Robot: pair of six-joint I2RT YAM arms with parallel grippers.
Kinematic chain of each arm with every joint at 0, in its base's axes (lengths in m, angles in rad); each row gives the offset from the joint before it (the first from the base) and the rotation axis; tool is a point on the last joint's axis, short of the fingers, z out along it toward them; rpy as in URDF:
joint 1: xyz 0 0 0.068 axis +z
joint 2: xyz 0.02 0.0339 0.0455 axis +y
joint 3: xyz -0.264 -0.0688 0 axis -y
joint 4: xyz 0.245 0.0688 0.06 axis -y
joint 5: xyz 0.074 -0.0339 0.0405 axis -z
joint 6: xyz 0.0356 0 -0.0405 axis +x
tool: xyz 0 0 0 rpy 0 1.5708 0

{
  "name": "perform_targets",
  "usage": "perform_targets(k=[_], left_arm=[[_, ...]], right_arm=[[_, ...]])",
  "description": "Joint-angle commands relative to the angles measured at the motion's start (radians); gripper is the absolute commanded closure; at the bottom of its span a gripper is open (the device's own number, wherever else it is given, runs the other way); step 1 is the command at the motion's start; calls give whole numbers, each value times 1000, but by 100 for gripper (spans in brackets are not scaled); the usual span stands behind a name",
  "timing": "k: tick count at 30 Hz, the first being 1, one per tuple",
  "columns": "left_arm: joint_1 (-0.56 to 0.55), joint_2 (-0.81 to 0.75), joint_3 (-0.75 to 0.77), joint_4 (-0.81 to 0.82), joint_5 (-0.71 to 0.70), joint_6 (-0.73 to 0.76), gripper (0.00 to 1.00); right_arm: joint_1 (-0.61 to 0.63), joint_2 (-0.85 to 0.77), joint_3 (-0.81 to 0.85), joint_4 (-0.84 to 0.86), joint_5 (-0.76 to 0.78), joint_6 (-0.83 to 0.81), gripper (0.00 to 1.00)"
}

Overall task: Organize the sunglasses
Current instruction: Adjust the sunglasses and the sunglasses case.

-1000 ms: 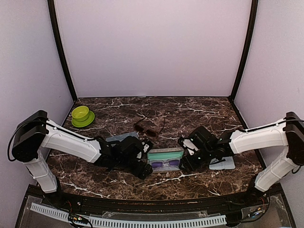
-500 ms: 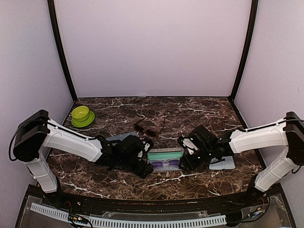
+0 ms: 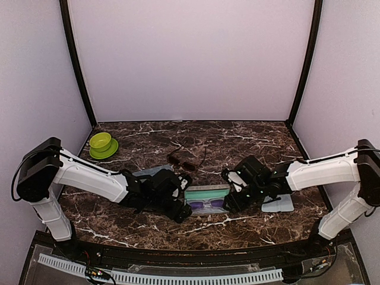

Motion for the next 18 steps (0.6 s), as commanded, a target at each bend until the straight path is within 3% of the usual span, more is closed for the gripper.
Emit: perform_targets(k=[1, 18], left_arm=[[8, -7, 24, -1, -20, -12, 9], [24, -18, 15, 20, -2, -35, 9]], right_arm=[[6, 16, 22, -5, 19, -11, 33], [6, -4, 16, -9, 24, -10, 33]])
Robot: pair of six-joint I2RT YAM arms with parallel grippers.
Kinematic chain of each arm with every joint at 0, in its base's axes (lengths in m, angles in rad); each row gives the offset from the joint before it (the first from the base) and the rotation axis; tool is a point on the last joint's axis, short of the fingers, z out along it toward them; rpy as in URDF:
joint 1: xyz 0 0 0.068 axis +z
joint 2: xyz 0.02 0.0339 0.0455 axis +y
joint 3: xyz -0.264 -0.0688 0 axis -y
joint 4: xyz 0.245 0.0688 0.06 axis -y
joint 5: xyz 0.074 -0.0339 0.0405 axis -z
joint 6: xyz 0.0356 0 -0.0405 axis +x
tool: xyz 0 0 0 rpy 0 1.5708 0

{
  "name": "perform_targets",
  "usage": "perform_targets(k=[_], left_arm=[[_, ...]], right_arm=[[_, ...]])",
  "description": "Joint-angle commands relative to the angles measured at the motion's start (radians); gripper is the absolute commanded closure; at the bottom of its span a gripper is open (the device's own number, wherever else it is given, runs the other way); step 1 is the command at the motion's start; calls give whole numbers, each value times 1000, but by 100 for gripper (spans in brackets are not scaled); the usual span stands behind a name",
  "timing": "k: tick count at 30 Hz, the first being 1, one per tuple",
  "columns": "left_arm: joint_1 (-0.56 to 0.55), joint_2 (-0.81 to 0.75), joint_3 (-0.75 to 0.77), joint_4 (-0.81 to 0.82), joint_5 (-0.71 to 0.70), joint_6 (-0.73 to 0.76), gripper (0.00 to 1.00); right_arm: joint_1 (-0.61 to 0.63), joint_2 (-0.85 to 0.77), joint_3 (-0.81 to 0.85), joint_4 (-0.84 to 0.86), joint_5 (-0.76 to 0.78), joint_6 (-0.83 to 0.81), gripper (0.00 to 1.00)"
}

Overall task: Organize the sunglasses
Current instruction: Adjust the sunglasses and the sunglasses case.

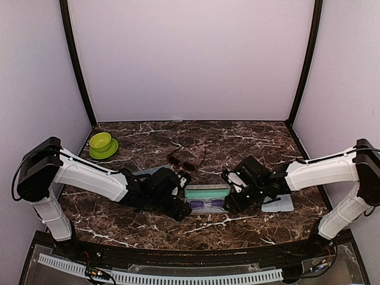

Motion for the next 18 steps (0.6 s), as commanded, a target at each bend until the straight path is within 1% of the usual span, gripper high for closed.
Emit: perform_targets(k=[1, 12, 18], left_arm=[[11, -17, 16, 12, -2, -13, 9], [14, -1, 27, 2, 17, -10, 9], [14, -57, -4, 23, 65, 12, 3]], right_arm=[[6, -20, 16, -1, 10, -5, 33], [1, -91, 1, 27, -31, 1, 31], [-16, -149, -11, 33, -40, 7, 28]])
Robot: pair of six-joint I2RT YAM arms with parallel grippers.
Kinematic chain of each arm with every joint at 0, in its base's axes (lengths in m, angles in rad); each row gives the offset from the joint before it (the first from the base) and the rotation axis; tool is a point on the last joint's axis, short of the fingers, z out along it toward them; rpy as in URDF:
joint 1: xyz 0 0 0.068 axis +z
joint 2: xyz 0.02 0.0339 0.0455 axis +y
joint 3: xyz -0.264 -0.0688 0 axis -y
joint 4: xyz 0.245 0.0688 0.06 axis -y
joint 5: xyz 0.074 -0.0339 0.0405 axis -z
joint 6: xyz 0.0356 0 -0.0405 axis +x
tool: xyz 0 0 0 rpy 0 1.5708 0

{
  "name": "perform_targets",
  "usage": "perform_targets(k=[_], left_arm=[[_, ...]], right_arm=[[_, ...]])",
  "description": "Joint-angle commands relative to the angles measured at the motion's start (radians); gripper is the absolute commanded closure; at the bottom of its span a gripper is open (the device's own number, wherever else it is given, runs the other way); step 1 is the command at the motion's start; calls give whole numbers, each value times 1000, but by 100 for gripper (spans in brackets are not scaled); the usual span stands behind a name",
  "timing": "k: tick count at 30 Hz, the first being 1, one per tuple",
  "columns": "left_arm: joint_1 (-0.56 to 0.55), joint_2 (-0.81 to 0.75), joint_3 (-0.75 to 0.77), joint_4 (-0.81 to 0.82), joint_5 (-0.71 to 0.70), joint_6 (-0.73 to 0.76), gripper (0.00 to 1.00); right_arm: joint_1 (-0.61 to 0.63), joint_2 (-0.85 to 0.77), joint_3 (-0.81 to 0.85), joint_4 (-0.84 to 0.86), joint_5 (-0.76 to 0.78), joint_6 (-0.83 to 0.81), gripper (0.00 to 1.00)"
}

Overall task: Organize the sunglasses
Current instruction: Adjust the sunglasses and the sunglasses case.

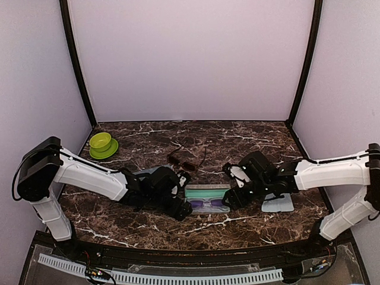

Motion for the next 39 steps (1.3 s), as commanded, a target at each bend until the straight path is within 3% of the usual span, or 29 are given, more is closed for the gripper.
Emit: perform_targets(k=[1, 8, 19, 31, 39], left_arm=[[8, -67, -9, 22, 61, 23, 2], [24, -124, -28, 84, 161, 14, 2], [154, -125, 1, 222, 357, -29, 22], [188, 30, 148, 245, 338, -18, 33], [187, 52, 92, 303, 378, -69, 48]], right_arm=[[-18, -57, -9, 27, -19, 2, 28], [-80, -61, 37, 37, -88, -20, 29], [-157, 38, 146, 46, -216, -91, 42], [-169, 109, 158, 78, -289, -86, 53], [-167, 104, 105, 123, -290, -63, 57]])
